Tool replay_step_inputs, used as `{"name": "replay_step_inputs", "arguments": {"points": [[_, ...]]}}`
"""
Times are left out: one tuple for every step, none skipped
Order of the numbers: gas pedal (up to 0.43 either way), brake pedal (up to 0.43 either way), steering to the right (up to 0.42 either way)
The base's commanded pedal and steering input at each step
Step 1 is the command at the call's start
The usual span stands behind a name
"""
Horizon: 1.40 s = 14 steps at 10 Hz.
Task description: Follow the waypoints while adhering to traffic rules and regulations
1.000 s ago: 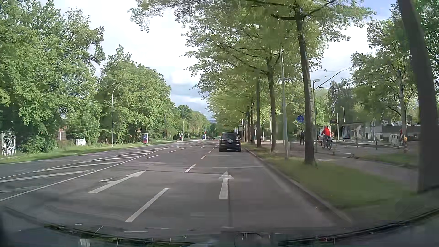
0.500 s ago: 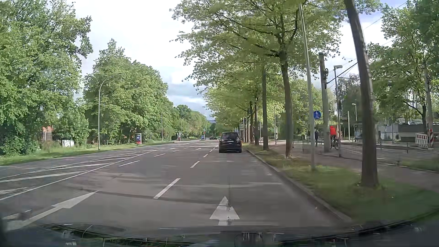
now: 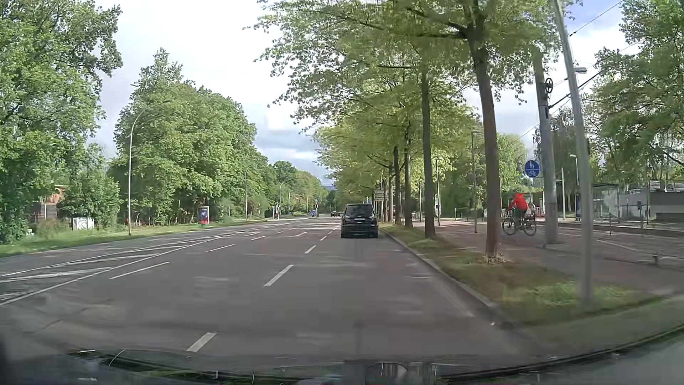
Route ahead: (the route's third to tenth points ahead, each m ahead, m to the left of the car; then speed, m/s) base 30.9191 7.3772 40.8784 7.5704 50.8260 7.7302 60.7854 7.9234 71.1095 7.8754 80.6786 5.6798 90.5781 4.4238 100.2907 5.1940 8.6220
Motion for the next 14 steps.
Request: {"name": "replay_step_inputs", "arguments": {"points": [[0.008, 0.000, 0.001], [0.008, 0.000, 0.001], [0.008, 0.000, 0.000], [0.008, 0.000, 0.001], [0.008, 0.000, 0.001], [0.008, 0.000, 0.001], [0.008, 0.000, 0.001], [0.008, 0.000, 0.001], [0.008, 0.000, 0.001], [0.008, 0.000, 0.001], [0.008, 0.000, 0.001], [0.008, 0.000, 0.001], [0.008, 0.000, 0.001], [0.008, 0.000, 0.001]]}}
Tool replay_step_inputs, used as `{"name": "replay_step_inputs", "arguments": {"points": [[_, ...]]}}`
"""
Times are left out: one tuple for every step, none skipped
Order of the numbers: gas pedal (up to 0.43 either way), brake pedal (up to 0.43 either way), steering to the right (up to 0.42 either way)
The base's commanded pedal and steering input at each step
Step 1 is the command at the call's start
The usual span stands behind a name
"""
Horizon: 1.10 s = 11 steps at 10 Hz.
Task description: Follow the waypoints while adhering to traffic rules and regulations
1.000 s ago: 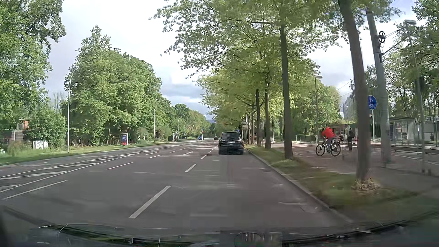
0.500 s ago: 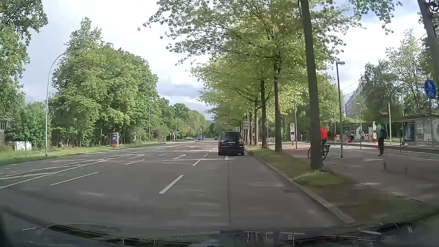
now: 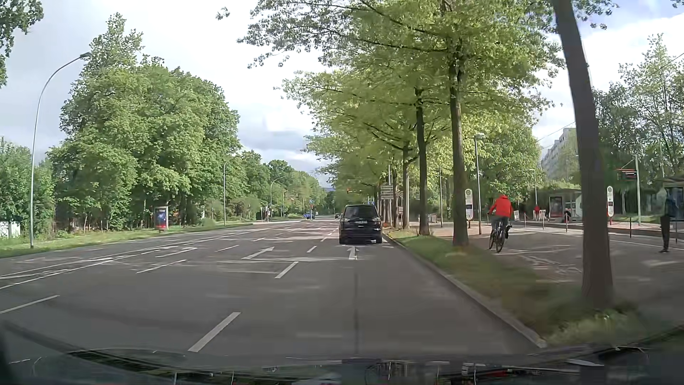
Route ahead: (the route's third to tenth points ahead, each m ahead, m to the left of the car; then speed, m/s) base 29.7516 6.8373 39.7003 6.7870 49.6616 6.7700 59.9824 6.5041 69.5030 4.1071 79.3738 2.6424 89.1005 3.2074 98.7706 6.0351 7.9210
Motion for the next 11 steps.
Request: {"name": "replay_step_inputs", "arguments": {"points": [[0.008, 0.000, 0.001], [0.008, 0.000, 0.001], [0.008, 0.000, 0.001], [0.008, 0.000, 0.001], [0.008, 0.000, 0.001], [0.008, 0.000, 0.000], [0.008, 0.000, 0.001], [0.000, 0.000, 0.000], [0.000, 0.000, 0.000], [0.000, 0.000, 0.000], [0.000, 0.000, 0.000]]}}
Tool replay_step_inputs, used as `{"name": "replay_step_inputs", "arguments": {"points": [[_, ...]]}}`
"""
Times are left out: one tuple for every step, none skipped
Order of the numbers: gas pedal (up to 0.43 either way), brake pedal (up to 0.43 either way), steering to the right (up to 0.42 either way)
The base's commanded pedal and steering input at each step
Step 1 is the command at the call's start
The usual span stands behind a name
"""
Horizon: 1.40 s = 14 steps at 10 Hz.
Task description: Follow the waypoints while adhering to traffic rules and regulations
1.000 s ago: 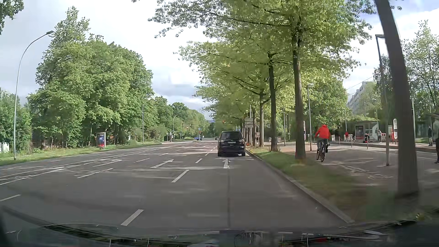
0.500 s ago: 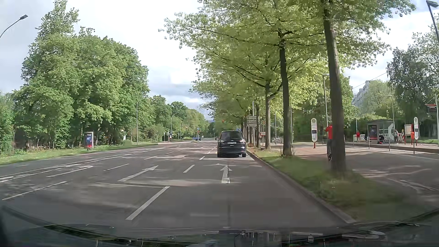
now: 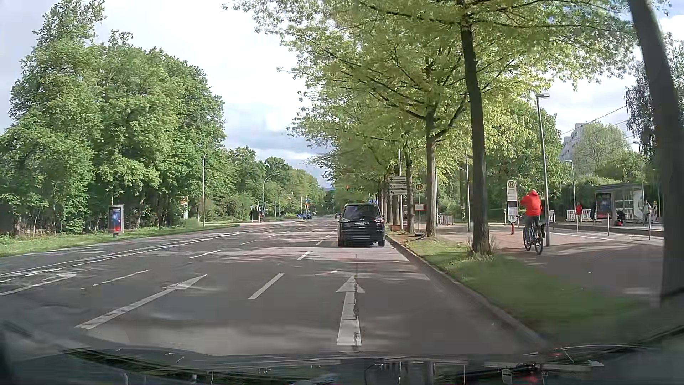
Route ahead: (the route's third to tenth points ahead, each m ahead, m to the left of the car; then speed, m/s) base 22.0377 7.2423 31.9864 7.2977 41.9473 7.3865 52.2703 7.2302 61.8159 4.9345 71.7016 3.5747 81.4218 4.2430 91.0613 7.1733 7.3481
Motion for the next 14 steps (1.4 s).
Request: {"name": "replay_step_inputs", "arguments": {"points": [[0.000, 0.000, 0.000], [0.000, 0.000, 0.000], [0.000, 0.000, 0.000], [0.000, 0.000, 0.000], [0.000, 0.000, 0.000], [0.000, 0.000, 0.000], [0.000, 0.000, 0.000], [0.000, 0.000, 0.000], [0.000, 0.000, 0.000], [0.000, 0.000, 0.000], [0.000, 0.000, 0.000], [0.000, 0.000, 0.000], [0.000, 0.000, 0.000], [0.000, 0.000, 0.000]]}}
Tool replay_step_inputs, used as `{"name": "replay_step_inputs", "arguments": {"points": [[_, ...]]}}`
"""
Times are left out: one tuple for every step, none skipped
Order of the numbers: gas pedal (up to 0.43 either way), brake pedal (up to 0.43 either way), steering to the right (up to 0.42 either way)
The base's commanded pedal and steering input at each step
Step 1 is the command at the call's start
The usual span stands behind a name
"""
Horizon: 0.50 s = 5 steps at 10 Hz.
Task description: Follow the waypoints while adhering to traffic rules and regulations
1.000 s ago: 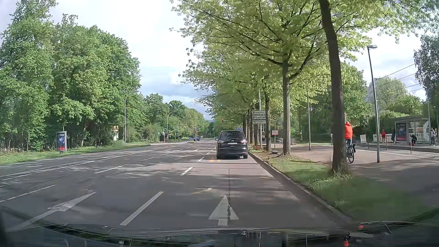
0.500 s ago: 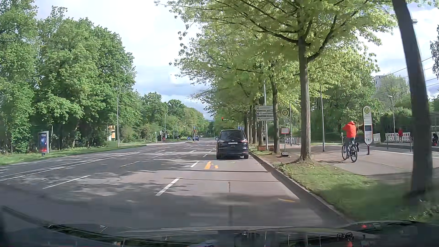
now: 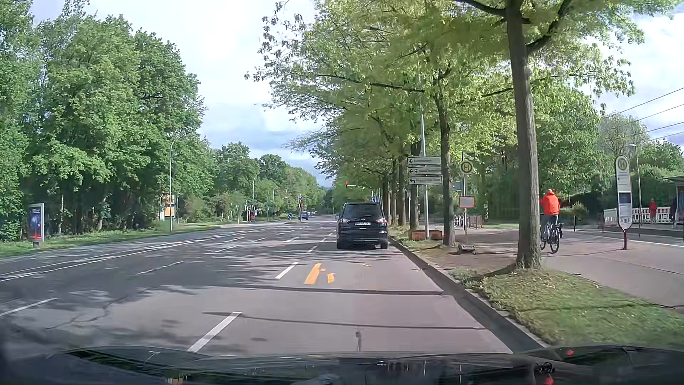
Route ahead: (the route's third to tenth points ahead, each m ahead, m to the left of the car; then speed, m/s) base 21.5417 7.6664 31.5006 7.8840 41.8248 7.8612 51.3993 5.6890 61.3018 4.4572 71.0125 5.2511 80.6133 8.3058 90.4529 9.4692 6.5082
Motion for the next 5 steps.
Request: {"name": "replay_step_inputs", "arguments": {"points": [[0.000, 0.000, 0.000], [0.000, 0.000, 0.000], [0.000, 0.000, 0.000], [0.000, 0.000, 0.000], [0.000, 0.000, 0.000]]}}
